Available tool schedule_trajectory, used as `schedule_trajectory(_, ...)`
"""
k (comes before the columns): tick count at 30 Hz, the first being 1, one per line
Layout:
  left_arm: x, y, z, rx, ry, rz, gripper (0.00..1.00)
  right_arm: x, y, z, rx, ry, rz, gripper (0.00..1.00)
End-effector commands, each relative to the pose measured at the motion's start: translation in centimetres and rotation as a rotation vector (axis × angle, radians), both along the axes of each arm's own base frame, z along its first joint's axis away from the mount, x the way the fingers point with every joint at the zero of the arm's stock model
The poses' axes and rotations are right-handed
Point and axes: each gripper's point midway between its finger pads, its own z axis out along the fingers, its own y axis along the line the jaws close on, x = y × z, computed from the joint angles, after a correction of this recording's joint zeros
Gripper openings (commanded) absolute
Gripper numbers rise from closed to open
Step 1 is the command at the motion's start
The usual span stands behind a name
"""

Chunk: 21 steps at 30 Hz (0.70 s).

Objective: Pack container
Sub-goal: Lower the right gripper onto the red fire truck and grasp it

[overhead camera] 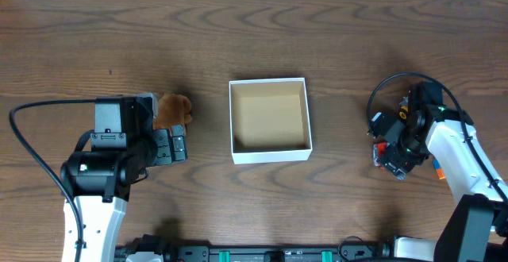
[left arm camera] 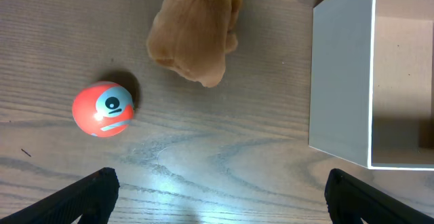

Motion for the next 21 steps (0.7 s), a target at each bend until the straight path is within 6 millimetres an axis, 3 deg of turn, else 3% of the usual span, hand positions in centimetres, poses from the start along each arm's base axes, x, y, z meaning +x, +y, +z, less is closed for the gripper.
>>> schedule_trajectory(1,0.2,-0.2,0.5,-0.014,-0.011,0.002,0.98,-0.1,0.4,-0.3,0.041,0.003,-0.026,0.79)
schedule_trajectory(8,0.2,-0.2,0.5,-0.014,-0.011,0.002,0.98,-0.2,0.4,-0.3,0.041,0.005,-0.026,0.39)
schedule_trajectory(18,0.2,-0.2,0.5,-0.014,-0.011,0.002,0.98,0.5,0.3,-0.3,0.037,-0.022,-0.025,0.39)
schedule_trajectory(21,0.2,-0.2,0.5,-0.013,-0.011,0.002,0.98,1.9,0.2,-0.2,0.033,-0.080,-0.030,0.39)
